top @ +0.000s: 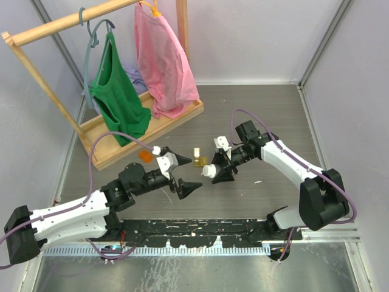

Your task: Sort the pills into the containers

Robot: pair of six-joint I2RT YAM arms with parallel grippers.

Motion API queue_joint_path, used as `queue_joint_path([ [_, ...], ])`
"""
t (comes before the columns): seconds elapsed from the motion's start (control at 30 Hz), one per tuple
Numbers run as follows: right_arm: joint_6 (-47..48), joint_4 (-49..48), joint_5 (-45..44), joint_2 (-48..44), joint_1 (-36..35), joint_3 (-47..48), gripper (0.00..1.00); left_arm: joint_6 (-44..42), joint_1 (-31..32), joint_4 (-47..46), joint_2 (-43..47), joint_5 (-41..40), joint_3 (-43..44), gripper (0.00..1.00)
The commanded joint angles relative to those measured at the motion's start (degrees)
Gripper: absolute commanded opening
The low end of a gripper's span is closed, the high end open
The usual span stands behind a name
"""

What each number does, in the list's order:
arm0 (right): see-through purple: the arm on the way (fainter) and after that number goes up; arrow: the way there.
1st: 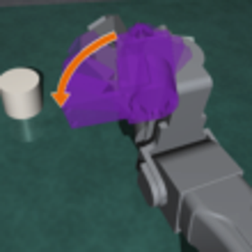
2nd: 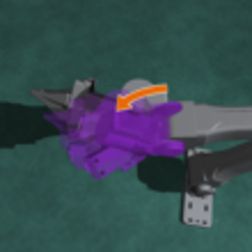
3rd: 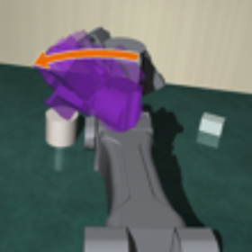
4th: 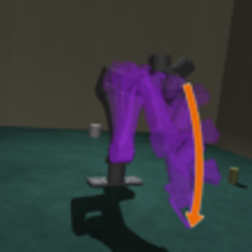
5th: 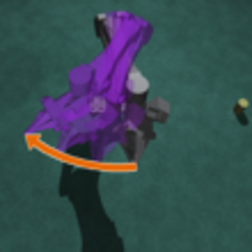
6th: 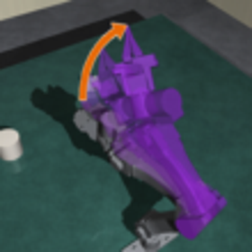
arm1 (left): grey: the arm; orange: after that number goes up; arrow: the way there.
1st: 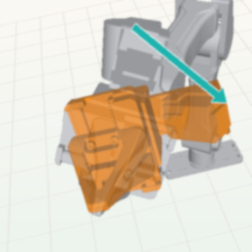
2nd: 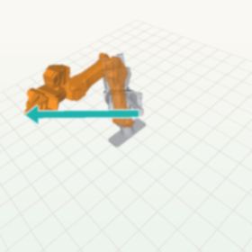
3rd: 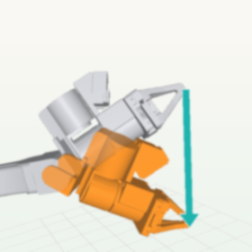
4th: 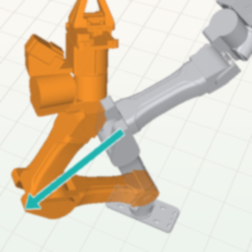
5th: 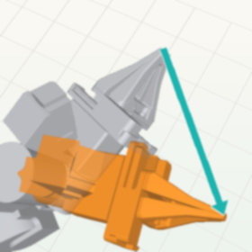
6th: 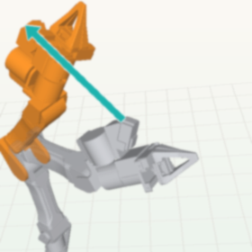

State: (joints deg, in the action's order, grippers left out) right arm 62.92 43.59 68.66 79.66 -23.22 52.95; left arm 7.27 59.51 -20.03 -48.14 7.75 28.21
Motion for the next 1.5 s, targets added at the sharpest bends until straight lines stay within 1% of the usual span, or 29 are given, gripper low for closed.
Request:
queue_joint_path([
  [0.0, 2.3, 1.3, 2.3, -0.3, 0.2, 2.4, 0.01, -12.4, 0.1, -8.1, -1.8, 5.2, 0.3, 0.98],
  [0.13, 3.0, 1.9, 2.4, 0.0, 0.2, 2.6, 0.01, -14.8, 0.1, -10.2, -4.2, 6.8, 0.9, 0.98],
  [0.27, 3.7, 2.5, 2.5, 0.0, 0.2, 2.7, 0.01, -18.6, 0.1, -8.5, -7.9, 8.7, 3.1, 1.0],
  [0.3, 3.7, 2.5, 2.5, 0.0, 0.2, 2.7, 0.01, -19.3, 0.0, -8.1, -9.1, 8.8, 3.6, 0.99],
  [0.43, 3.9, 2.6, 2.5, -0.1, 0.1, 2.6, 0.01, -21.0, -0.2, -7.1, -12.9, 8.8, 5.8, 0.89],
  [0.47, 3.9, 2.7, 2.5, -0.1, 0.1, 2.6, 0.01, -21.1, -0.3, -7.4, -13.6, 8.6, 5.9, 0.88],
  [0.53, 4.0, 2.8, 2.6, -0.1, 0.2, 2.7, 0.01, -21.3, -0.4, -8.3, -14.8, 8.0, 6.1, 0.79],
  [0.7, 4.1, 2.9, 2.7, -0.1, 0.2, 2.6, 0.01, -20.9, -0.6, -10.4, -16.6, 7.2, 5.8, 0.64],
  [0.87, 4.2, 2.9, 2.8, -0.1, 0.2, 2.7, 0.01, -20.3, -0.6, -11.4, -18.0, 6.1, 5.7, 0.62],
  [1.0, 4.3, 3.0, 2.8, 0.0, 0.1, 2.6, 0.01, -19.7, -0.6, -12.9, -18.7, 5.3, 5.7, 0.58],
  [1.23, 4.3, 3.0, 2.7, 0.1, 0.2, 2.6, 0.01, -17.3, -0.6, -14.0, -19.7, 4.7, 6.2, 0.54],
  [1.4, 4.4, 3.0, 2.8, 0.1, 0.2, 2.5, 0.01, -15.8, -0.6, -14.1, -19.6, 5.0, 6.3, 0.44],
  [1.47, 4.4, 3.0, 2.7, 0.1, 0.2, 2.5, 0.01, -14.7, -0.6, -14.1, -19.5, 5.2, 6.4, 0.37],
])
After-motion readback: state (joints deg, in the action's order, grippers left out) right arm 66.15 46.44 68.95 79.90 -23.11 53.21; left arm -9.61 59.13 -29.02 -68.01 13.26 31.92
